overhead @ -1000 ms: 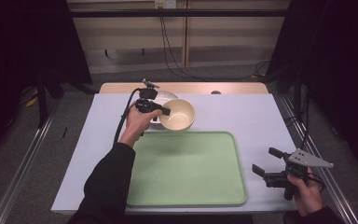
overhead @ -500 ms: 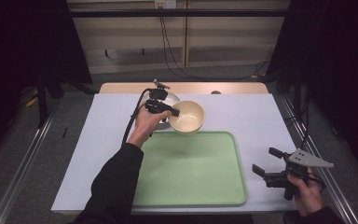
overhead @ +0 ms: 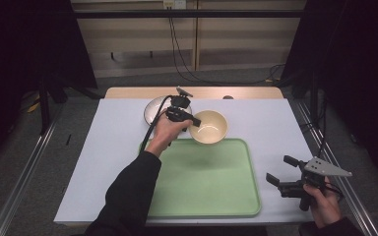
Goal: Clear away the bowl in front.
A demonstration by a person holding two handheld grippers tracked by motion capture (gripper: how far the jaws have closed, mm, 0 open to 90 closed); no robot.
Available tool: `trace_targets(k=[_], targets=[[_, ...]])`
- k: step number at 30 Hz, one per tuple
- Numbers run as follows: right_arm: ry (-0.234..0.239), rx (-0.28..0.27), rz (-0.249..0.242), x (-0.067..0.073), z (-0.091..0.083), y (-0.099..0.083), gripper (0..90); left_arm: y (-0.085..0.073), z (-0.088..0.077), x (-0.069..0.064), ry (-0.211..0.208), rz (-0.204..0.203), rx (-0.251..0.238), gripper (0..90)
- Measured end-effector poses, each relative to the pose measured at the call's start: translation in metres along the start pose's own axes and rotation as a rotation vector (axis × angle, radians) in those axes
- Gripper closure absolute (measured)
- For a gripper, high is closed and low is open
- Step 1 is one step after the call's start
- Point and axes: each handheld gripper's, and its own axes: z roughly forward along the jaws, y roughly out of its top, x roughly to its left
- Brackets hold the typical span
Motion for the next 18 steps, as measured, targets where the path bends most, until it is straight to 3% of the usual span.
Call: trace_targets(k=[2,3,7,11,18], targets=[[0.003,-0.001,-0.002,0.000,0.000,0.000,1.1,0.001,0.003,-0.004,-0.003,0.010,-0.006,83.9],[0.003,-0.001,-0.001,0.000,0.000,0.000,1.0,0.002,0.005,-0.006,-0.008,-0.007,-0.013,83.9],[0.003,0.001,-0.002,0.000,0.000,0.000,1.0,0.003,0.012,-0.013,-0.010,0.005,0.013,83.9],[0.004,0.000,-0.002,0.000,0.000,0.000,1.0,0.005,0.021,-0.020,-0.040,0.016,0.032,83.9],[0.001,0.003,0.000,0.000,0.000,0.000,1.0,0.008,0.031,-0.030,-0.047,0.013,0.031,83.9]])
